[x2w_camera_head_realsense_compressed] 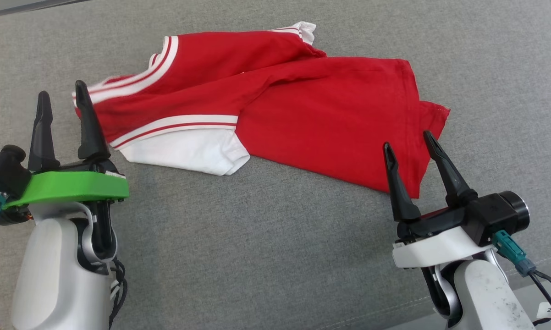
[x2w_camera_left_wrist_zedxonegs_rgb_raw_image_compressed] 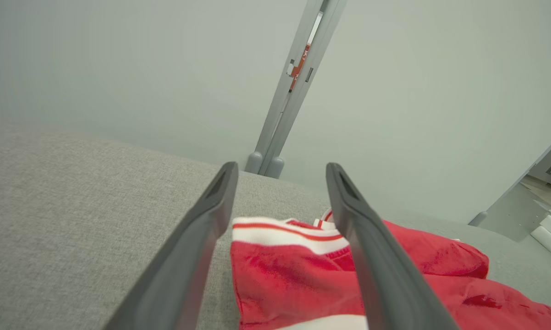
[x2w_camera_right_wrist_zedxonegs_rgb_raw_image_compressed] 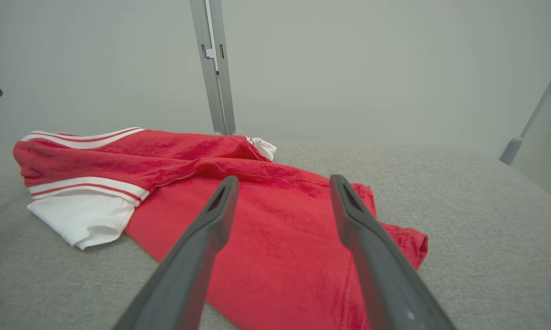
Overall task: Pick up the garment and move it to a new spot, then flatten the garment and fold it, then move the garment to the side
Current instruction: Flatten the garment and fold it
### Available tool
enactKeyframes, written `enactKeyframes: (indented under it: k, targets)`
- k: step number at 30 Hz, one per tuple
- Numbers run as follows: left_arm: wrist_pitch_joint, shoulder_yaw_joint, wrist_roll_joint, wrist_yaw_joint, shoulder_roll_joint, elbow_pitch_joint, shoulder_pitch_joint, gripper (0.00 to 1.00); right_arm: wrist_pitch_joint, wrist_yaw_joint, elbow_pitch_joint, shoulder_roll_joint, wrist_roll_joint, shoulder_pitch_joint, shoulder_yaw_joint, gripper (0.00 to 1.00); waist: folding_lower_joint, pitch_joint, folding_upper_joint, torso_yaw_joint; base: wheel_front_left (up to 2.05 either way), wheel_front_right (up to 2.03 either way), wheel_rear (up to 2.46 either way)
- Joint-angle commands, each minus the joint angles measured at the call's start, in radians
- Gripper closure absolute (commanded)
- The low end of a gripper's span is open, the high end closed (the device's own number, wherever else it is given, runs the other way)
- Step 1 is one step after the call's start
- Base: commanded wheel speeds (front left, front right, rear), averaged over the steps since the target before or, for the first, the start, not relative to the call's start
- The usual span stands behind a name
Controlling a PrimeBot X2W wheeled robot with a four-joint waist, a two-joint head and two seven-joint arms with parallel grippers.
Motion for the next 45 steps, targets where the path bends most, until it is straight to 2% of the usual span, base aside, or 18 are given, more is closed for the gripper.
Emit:
enactKeyframes:
  k: [1,4,7,11,15,21,25,30,37,40,45]
  targets:
    - [-0.003,0.028,0.052,-0.017,-0.021,-0.030,0.023,0.00,0.000,-0.001,-0.001,-0.001,-0.003,0.011,-0.001,0.00,0.0000,-0.012,0.0000,0.009,0.00,0.00,0.00]
    - [-0.002,0.104,0.152,-0.044,-0.067,-0.097,0.078,0.00,0.000,-0.001,0.000,-0.001,-0.001,0.016,-0.001,0.00,0.0000,-0.026,0.0000,0.016,0.00,0.00,0.00]
    - [-0.002,0.137,0.216,-0.064,-0.099,-0.133,0.151,0.00,0.000,-0.001,0.003,-0.001,-0.006,0.024,-0.001,0.00,0.0000,-0.043,0.0000,0.024,0.00,0.00,0.00]
    - [-0.002,0.106,0.273,-0.066,-0.107,-0.102,0.246,0.00,0.000,-0.001,0.006,-0.001,-0.006,0.038,0.001,0.00,0.0000,-0.063,0.0000,0.033,0.00,0.00,0.00]
    - [-0.002,0.020,0.286,-0.047,-0.107,0.028,0.279,0.00,0.000,-0.001,0.007,-0.001,-0.011,0.036,0.003,0.00,0.0000,-0.070,0.0000,0.041,0.00,0.00,0.00]
    - [-0.002,-0.073,0.345,-0.053,-0.107,0.245,0.194,0.00,0.000,-0.001,0.004,-0.003,-0.015,0.026,0.009,0.00,0.0000,-0.062,0.0000,0.045,0.00,0.00,0.00]
    - [0.002,-0.120,0.345,-0.062,-0.108,0.376,0.109,0.00,0.000,-0.001,0.001,-0.005,-0.013,0.020,0.016,0.00,0.0000,-0.048,0.0000,0.037,0.00,0.00,0.00]
    - [-0.001,-0.156,0.311,-0.089,-0.108,0.385,0.037,0.00,0.000,-0.001,0.004,-0.006,-0.010,0.016,0.018,0.00,0.0000,-0.035,0.0000,0.017,0.00,0.00,0.00]
    - [-0.002,-0.163,0.296,-0.104,-0.106,0.270,0.019,0.00,0.000,-0.001,0.006,-0.005,-0.007,0.012,0.017,0.00,0.0000,-0.023,0.0000,-0.007,0.00,0.00,0.00]
    - [-0.002,-0.166,0.306,-0.091,-0.106,0.266,0.022,0.00,0.000,-0.001,0.007,-0.005,-0.007,0.013,0.017,0.00,0.0000,-0.021,0.0000,-0.012,0.00,0.00,0.00]
    - [-0.002,-0.166,0.306,-0.049,-0.106,0.352,-0.008,0.00,0.000,-0.001,0.012,-0.010,-0.009,0.019,0.026,0.00,0.0000,-0.031,0.0000,-0.020,0.00,0.00,0.00]
